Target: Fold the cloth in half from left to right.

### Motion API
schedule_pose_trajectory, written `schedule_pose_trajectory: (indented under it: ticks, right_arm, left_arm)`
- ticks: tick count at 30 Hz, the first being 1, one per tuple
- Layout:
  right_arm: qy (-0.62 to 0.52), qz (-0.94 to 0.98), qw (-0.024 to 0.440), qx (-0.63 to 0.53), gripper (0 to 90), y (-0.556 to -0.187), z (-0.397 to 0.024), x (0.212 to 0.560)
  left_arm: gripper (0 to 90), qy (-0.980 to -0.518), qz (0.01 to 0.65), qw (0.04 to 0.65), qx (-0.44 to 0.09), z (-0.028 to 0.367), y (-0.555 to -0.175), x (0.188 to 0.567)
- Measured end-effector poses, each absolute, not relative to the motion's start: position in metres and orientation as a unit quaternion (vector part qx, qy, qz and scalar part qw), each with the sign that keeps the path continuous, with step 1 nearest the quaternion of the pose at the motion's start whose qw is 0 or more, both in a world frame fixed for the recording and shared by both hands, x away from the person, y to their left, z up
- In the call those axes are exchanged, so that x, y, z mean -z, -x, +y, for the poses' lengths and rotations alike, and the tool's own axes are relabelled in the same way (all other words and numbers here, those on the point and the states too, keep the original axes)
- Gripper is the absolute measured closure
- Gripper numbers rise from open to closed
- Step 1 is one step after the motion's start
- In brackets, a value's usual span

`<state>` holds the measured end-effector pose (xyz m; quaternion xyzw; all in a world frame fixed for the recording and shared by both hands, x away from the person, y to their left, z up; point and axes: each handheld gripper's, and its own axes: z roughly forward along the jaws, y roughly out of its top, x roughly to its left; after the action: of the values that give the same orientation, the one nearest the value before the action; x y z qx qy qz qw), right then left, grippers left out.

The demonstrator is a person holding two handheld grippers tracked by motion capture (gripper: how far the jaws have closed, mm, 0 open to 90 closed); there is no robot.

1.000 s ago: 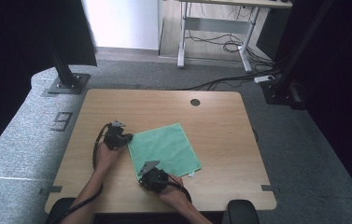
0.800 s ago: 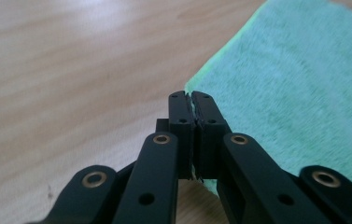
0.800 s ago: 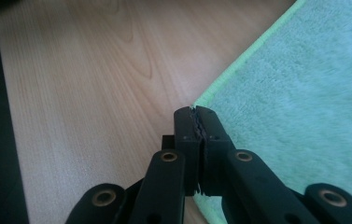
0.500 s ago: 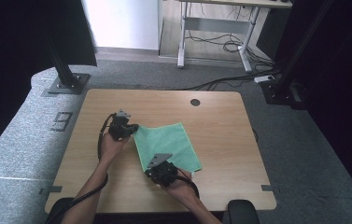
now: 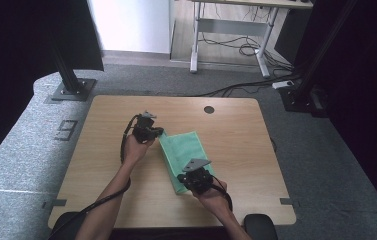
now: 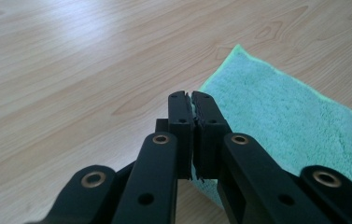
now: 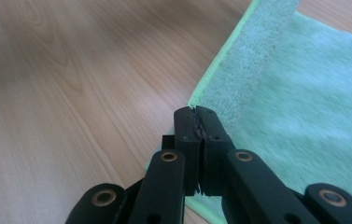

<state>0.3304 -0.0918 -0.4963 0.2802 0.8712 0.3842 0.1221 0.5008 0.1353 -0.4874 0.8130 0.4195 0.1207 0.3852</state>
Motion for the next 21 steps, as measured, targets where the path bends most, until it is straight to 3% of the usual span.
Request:
schedule_pose_trajectory:
  ticks: [21]
  right_arm:
    - [-0.327,0.849,0.137,-0.392,87.3,-0.337,-0.143,0.492]
  left_arm:
    - [86.1,-0.836,0.379,0.375,-0.126,0.073,-0.523,0.479]
